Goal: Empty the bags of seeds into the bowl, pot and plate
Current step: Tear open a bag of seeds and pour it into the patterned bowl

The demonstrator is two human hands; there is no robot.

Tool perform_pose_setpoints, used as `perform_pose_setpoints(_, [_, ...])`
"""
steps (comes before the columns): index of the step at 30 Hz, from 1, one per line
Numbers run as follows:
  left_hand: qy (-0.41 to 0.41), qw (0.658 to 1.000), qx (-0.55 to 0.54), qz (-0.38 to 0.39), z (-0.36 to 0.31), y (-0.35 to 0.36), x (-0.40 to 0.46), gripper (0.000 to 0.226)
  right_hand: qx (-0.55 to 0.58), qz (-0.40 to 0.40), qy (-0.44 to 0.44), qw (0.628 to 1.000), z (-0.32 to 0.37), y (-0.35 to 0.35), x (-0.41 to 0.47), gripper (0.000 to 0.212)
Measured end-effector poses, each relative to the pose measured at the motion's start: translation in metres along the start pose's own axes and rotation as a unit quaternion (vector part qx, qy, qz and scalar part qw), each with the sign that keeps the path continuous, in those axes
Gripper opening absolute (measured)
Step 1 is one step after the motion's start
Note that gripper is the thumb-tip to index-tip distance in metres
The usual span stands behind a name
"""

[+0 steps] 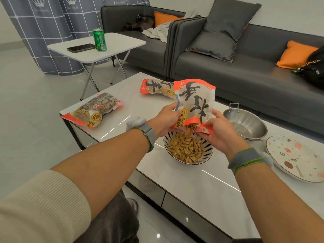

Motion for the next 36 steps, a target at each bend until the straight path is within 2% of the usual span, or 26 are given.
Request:
perform_pose_setpoints(20, [0.007,1.0,0.003,-0.008,-0.0044,0.0023,-0.0034,0.044,0.008,-0.002,0.003,1.0,0.0035,-0.0021,-0.0008,0.07])
perform_pose_setpoints(36, [0.01,1.0,0.001,-0.012,-0.0048,-0.0017,-0.0026,0.038,0.015,0.002,-0.006,1.0,0.0046,-0.0021,-0.0016,0.067])
Point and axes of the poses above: each hand's wrist, its own x-axis towards the middle knuckle, its own y-axis out of the palm, z = x × y, the point moved 6 cm from there along x, towards the middle knuckle
